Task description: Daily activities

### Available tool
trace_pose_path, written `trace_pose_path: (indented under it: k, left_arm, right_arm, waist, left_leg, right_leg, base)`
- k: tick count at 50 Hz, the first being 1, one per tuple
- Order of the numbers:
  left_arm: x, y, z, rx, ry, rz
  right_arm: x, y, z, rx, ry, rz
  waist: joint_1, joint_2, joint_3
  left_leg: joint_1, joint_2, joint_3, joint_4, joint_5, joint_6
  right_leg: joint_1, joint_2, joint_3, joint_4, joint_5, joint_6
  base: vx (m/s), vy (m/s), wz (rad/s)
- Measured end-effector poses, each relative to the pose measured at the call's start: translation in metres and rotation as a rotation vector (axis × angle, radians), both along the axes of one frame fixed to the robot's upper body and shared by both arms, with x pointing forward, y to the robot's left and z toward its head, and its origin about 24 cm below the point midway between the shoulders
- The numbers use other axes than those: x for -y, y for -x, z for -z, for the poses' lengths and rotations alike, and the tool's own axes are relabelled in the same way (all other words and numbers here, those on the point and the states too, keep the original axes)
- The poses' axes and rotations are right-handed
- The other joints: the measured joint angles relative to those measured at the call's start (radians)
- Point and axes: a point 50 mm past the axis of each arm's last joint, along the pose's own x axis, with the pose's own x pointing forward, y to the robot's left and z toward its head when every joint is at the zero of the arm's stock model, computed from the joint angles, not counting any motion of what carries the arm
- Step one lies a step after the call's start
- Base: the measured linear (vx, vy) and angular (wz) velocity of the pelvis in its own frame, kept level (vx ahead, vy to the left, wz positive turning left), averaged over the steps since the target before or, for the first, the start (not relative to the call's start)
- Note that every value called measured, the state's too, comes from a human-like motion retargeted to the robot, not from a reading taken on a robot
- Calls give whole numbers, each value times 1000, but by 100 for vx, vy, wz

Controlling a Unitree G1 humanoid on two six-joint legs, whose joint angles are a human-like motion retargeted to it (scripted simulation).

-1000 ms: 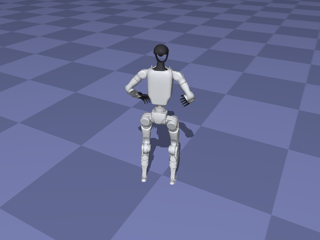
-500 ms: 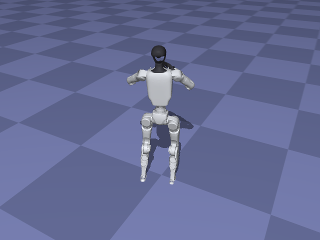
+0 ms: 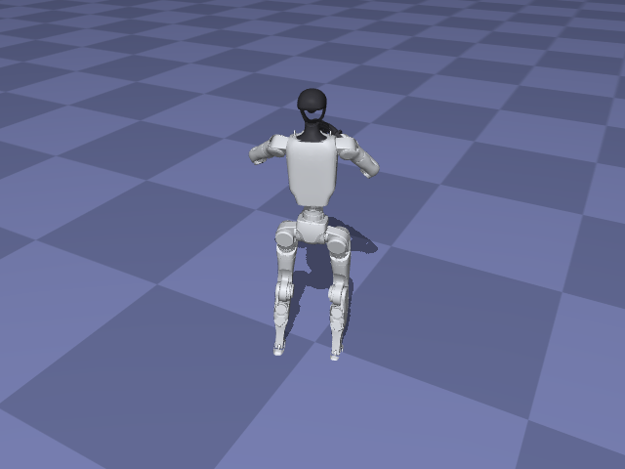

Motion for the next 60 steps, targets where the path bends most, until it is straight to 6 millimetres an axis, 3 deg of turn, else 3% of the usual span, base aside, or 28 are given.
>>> trace_pose_path:
  k: [15, 33, 42, 60]
  left_arm:
    - [-2, -1, -2, 0, -62, -19]
    - [-10, -5, -7, 91, -133, -41]
    - [-9, -6, -8, 112, -108, -31]
    - [-18, -11, -7, 73, -10, -51]
  right_arm:
    - [25, -15, -7, -8, 1, 123]
    - [60, -28, -9, -18, -177, 303]
    - [58, -31, -18, -3, -239, 278]
    - [48, -36, -15, -52, -302, 221]
  waist:
    - [-24, 5, 0]
    - [-32, 11, -7]
    - [-30, 7, -10]
    - [-30, 16, -25]
  left_leg:
    - [3, -1, 11, -13, 7, 2]
    - [6, 6, 27, -5, 5, 0]
    - [0, 13, 38, 11, -14, 9]
    - [-3, 18, 66, 68, -33, 12]
  right_leg:
    - [-9, 1, 9, -6, 3, 3]
    - [0, 9, 18, -31, 8, 7]
    - [-3, 19, 33, -42, 10, 19]
    - [1, 21, 52, -47, 10, 25]
  base:
    - [0, 0, 0]
    - [0, 0, 0]
    - [0, 0, 0]
    - [0, 0, 0]
